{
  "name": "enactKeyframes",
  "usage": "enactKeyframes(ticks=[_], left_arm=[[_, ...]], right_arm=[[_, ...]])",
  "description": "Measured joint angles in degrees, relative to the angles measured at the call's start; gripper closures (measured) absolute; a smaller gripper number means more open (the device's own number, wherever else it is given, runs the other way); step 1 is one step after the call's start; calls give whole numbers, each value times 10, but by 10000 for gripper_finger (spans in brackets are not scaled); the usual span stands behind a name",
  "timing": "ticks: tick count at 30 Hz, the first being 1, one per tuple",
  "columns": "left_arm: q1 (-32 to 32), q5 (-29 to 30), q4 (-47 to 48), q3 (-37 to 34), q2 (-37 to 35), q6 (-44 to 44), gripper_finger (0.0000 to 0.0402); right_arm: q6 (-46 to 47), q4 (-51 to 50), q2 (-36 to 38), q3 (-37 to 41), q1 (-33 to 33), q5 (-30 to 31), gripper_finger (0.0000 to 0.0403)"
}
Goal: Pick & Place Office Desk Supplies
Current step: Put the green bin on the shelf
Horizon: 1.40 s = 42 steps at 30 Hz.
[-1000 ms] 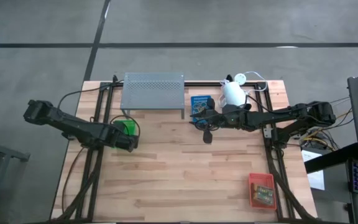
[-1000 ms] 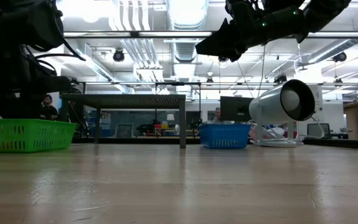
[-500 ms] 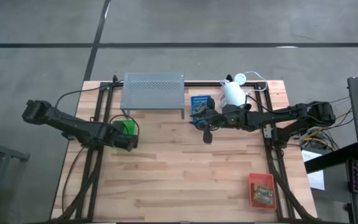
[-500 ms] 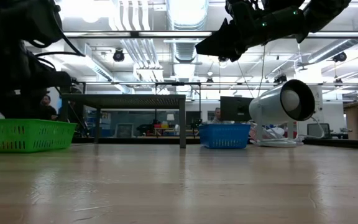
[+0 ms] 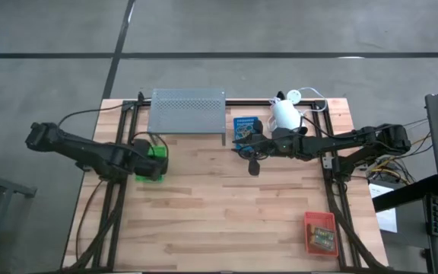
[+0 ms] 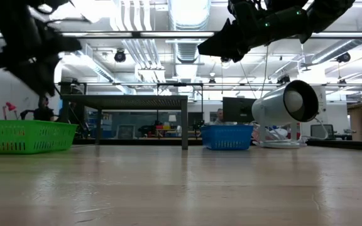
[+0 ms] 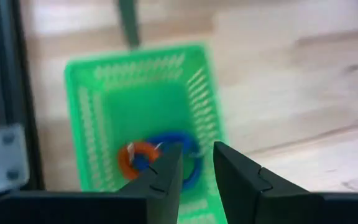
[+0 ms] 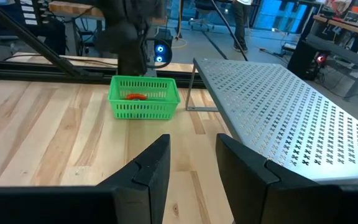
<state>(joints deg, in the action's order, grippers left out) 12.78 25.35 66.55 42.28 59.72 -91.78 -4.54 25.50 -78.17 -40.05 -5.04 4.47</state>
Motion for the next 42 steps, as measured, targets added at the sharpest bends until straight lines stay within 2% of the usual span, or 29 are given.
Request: enactKeyframes(ticks=[5, 10, 15, 19, 23, 28, 37, 39, 42], left_arm=[[0, 88, -4, 39, 0, 66, 304], [0, 180, -42, 47, 0, 135, 304], [0, 238, -78, 41, 0, 199, 304], [1, 262, -111, 35, 0, 235, 304], [9, 254, -115, 36, -2, 253, 304], [33, 195, -111, 36, -26, 256, 304], [113, 172, -96, 36, -38, 204, 304], [122, 131, -95, 36, -38, 193, 304], [124, 23, -85, 36, -37, 190, 304]], right_arm=[[0, 0, 0, 0, 0, 0, 275], [0, 0, 0, 0, 0, 0, 275], [0, 0, 0, 0, 0, 0, 275], [0, 0, 0, 0, 0, 0, 275], [0, 0, 0, 0, 0, 0, 275], [0, 0, 0, 0, 0, 0, 275], [0, 0, 0, 0, 0, 0, 275], [0, 0, 0, 0, 0, 0, 275], [0, 0, 0, 0, 0, 0, 275]])
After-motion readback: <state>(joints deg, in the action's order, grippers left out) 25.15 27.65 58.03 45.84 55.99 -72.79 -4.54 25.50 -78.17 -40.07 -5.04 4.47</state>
